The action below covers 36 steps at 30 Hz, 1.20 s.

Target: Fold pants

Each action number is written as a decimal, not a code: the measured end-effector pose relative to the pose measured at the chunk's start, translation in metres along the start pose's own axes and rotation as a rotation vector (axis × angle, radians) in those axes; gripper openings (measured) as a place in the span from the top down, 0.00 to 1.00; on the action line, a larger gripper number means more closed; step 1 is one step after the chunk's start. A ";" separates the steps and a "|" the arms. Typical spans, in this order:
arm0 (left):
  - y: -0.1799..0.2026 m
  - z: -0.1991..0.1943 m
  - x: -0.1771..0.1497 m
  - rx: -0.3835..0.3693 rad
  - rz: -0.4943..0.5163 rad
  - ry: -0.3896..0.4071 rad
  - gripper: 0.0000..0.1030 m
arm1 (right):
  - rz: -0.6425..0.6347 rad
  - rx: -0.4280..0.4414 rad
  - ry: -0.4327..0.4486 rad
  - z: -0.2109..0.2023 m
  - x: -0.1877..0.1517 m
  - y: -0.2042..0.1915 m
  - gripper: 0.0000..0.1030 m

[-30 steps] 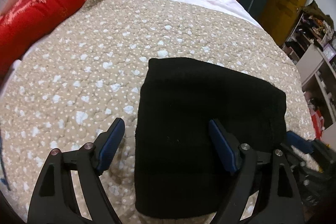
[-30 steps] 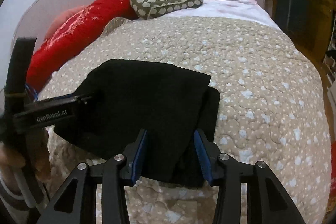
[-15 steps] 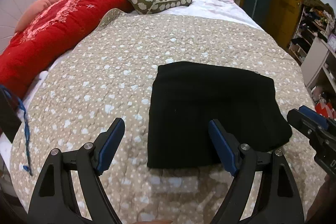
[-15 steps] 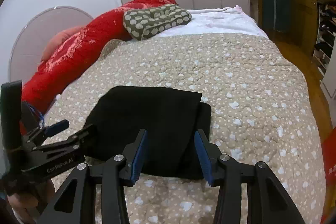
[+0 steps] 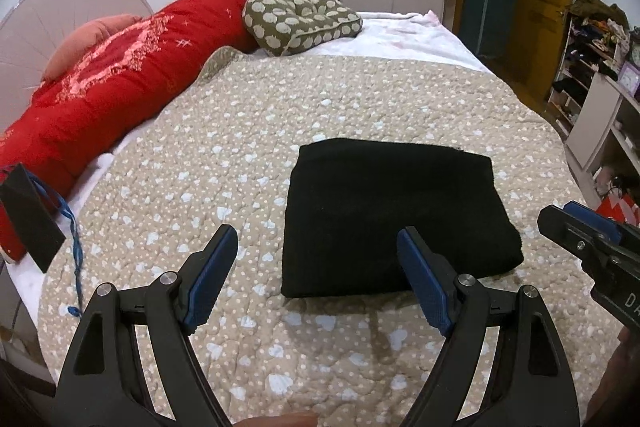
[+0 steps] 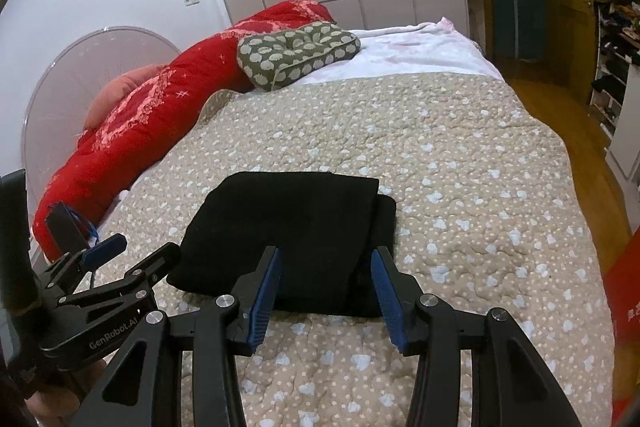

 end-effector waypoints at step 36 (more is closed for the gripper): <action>0.004 -0.012 0.001 -0.013 -0.006 0.014 0.20 | -0.019 0.018 -0.036 0.000 -0.006 -0.007 0.55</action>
Point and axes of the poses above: each gripper's, at about its wrist camera, not at the fingertips, and z roughly the way its jaws point, y to its right, x to its top, the point moved 10 cm from there along z, roughly the way its jaws point, and after that the axes turned 4 degrees about -z, right-handed, at the moved point
